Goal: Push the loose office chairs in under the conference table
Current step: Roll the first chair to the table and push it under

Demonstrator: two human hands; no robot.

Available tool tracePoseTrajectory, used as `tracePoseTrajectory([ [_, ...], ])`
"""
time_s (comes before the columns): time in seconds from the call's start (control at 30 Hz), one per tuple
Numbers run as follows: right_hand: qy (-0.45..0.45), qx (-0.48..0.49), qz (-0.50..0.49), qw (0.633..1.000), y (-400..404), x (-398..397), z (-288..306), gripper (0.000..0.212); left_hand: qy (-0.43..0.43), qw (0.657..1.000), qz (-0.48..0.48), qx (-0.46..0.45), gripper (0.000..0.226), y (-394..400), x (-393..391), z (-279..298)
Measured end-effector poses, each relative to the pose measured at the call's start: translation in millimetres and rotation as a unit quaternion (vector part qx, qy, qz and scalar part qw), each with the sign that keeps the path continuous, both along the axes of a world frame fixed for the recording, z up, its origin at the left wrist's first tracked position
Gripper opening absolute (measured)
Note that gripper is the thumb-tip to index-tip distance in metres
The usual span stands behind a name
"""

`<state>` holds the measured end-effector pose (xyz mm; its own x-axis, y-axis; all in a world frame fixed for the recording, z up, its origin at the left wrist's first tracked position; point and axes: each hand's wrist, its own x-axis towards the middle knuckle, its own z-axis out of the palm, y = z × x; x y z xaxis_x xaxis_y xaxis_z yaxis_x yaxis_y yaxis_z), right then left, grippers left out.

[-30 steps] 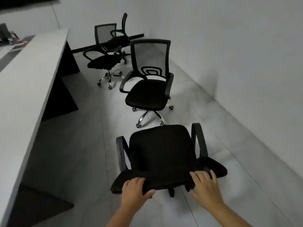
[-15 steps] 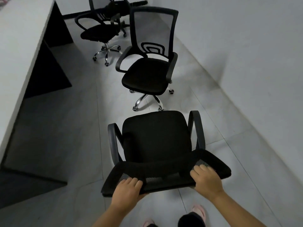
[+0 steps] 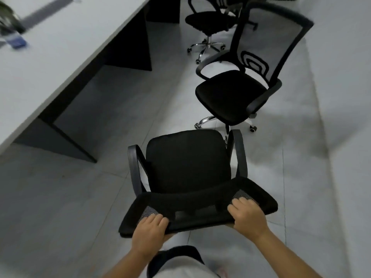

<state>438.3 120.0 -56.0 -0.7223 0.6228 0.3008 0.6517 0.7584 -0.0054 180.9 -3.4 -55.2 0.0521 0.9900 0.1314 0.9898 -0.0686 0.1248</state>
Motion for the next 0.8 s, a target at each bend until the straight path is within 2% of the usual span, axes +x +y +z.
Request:
tracePoseTrajectory([
  [0.07, -0.019, -0.001, 0.042, 0.999, 21.7, 17.1, 1.8, 0.041, -0.01, 1.0, 0.02, 0.002, 0.044, -1.0, 28.0, -2.2],
  [0.17, -0.016, 0.011, 0.088, 0.996, 52.7, 33.5, -0.3, 0.038, -0.012, 0.998, 0.058, 0.01, 0.045, 4.6, 58.5, -1.9],
  [0.23, -0.003, 0.009, 0.111, 0.994, 70.4, 37.9, -2.0, 0.034, -0.002, 0.997, 0.067, 0.031, 0.027, 14.1, 68.0, -1.8],
  [0.27, 0.003, 0.003, 0.12, 0.993, 77.5, 37.4, -2.4, 0.035, 0.007, 0.996, 0.072, 0.042, 0.025, 17.9, 69.2, -3.5],
  [0.37, 0.002, -0.01, 0.136, 0.991, 97.8, 33.5, -3.7, 0.037, 0.041, 0.993, 0.089, 0.071, 0.025, 29.6, 69.0, -11.4],
  [0.7, -0.011, -0.021, 0.21, 0.977, 176.3, 29.4, -5.5, 0.027, 0.056, 0.981, 0.158, 0.095, 0.024, 79.0, 87.7, -14.4],
  [0.8, -0.026, -0.026, 0.237, 0.971, 208.4, 33.3, -4.8, 0.03, 0.041, 0.976, 0.194, 0.086, 0.039, 100.2, 104.4, -12.8],
])
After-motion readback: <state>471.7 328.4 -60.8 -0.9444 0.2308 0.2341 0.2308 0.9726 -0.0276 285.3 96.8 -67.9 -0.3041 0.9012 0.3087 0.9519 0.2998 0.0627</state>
